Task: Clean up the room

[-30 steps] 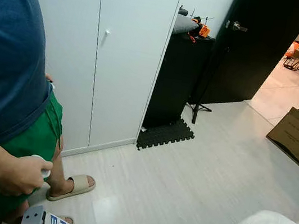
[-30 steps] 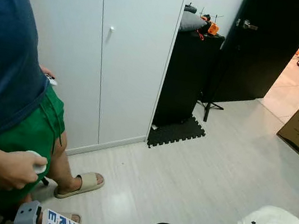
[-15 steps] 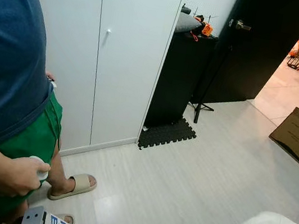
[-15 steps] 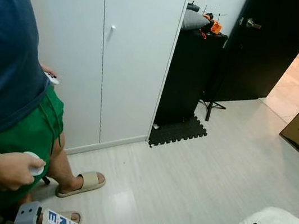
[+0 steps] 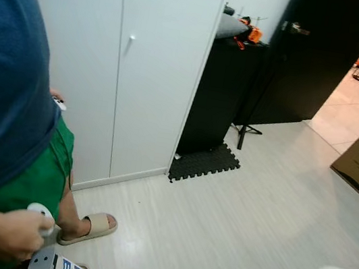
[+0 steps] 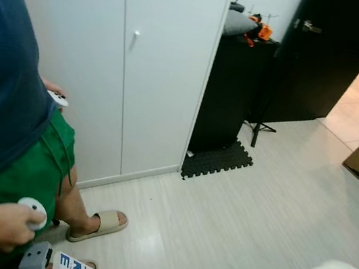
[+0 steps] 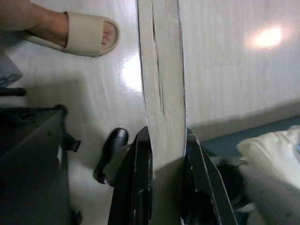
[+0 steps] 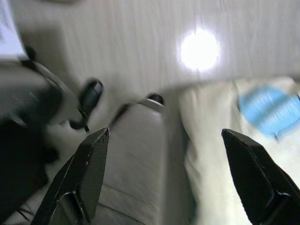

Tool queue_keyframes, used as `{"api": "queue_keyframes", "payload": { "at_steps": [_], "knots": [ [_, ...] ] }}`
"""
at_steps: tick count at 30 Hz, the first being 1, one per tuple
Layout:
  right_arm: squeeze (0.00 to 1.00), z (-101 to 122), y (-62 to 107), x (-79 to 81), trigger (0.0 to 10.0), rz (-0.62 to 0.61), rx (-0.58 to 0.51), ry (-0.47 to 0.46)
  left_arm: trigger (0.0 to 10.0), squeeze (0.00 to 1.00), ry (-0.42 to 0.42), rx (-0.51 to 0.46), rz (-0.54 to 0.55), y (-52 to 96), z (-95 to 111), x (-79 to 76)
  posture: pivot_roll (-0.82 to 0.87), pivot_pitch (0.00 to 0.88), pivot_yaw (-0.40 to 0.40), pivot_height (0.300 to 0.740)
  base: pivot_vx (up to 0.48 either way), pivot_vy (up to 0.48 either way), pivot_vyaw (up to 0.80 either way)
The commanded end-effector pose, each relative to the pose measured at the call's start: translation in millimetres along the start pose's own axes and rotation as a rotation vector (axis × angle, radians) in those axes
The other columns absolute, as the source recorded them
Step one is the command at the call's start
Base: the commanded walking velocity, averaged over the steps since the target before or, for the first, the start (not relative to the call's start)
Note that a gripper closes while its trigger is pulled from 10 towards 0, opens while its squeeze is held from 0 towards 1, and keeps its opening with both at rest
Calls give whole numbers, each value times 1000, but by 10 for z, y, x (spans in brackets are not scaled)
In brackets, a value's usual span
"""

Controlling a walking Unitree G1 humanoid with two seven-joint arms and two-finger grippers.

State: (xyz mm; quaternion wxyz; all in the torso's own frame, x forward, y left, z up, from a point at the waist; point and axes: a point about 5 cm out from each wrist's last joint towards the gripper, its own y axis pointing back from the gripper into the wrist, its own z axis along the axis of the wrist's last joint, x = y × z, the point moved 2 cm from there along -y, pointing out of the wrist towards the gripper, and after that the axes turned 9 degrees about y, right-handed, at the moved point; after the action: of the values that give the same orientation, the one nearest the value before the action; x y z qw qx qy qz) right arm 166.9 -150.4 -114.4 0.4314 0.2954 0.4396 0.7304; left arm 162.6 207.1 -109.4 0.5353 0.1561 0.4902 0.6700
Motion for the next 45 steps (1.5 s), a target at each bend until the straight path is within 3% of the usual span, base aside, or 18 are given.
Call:
{"api": "queue_keyframes", "payload": {
  "at_steps": [1, 11, 14, 15, 16, 18, 19, 20, 21, 25, 30, 31, 35, 39, 45],
  "knots": [
    [0, -74, 25, -65, 10000, -18, 20, -8, 10000, 0, -7, -6, -24, -24, 35, -77, 127, 0, -95, 739, 368, 0, 0],
    [0, -33, 16, -50, 10000, -22, -4, -21, 10000, 0, -2, -3, -21, -25, 6, -85, 129, 0, -101, 739, 362, 0, -606],
    [0, -51, 3, 34, 10000, 24, -6, -37, 10000, 0, 0, -3, -23, -26, -3, -93, 135, 0, -108, 739, 0, 0, -398],
    [0, -35, -5, 77, 10000, 47, -10, 19, 10000, 0, 1, -2, -23, -26, -7, -95, 140, 0, -111, 739, 311, 0, 0],
    [0, -35, -5, 77, 10000, 47, -10, 19, 10000, 0, 1, -2, -23, -26, -7, -95, 140, 0, -111, 739, 311, 0, 0],
    [494, 28, -23, 124, 10000, 57, -8, 162, 10000, 0, 5, -4, -24, -26, -8, -98, 163, 0, -101, 739, 156, 0, -266],
    [329, 70, -31, 142, 10000, 62, -11, 229, 10000, 0, 6, -6, -26, -27, -8, -103, 189, 0, -107, 739, 311, 0, 0],
    [329, 70, -31, 142, 10000, 62, -11, 229, 10000, 0, 6, -6, -26, -27, -8, -103, 189, 0, -107, 739, 311, 0, 0],
    [0, 188, -53, 184, 10000, 62, -23, 321, 10000, 0, 9, -18, -32, -23, 17, -92, 208, 0, -115, 739, 0, 0, 0],
    [0, 284, -75, 258, 10000, 79, -27, 367, 10000, 0, 18, -36, -29, -6, 51, -38, 227, 0, -128, 739, 154, 0, 0],
    [0, 235, -76, 282, 10000, 107, 3, 346, 10000, 0, 27, -32, -9, 17, 10, 28, 227, 0, -133, 739, 305, 0, -355],
    [0, 226, -78, 296, 10000, 115, 16, 393, 10000, 0, 34, -24, -3, 24, -29, 40, 217, 0, -134, 739, 0, 0, -738],
    [0, 237, -82, 299, 10000, 105, 15, 424, 10000, 0, 34, -15, -8, 19, -66, 14, 212, 0, -129, 739, 230, 0, -733],
    [0, 238, -90, 344, 10000, 108, 5, 344, 10000, 0, 23, -12, -22, 10, -64, -20, 210, 0, -126, 739, 76, 0, -712],
    [0, 225, -96, 384, 10000, 107, -7, 315, 10000, 0, 16, -14, -26, 5, -43, -31, 213, 0, -124, 739, 305, 0, -464]
  ]
}}
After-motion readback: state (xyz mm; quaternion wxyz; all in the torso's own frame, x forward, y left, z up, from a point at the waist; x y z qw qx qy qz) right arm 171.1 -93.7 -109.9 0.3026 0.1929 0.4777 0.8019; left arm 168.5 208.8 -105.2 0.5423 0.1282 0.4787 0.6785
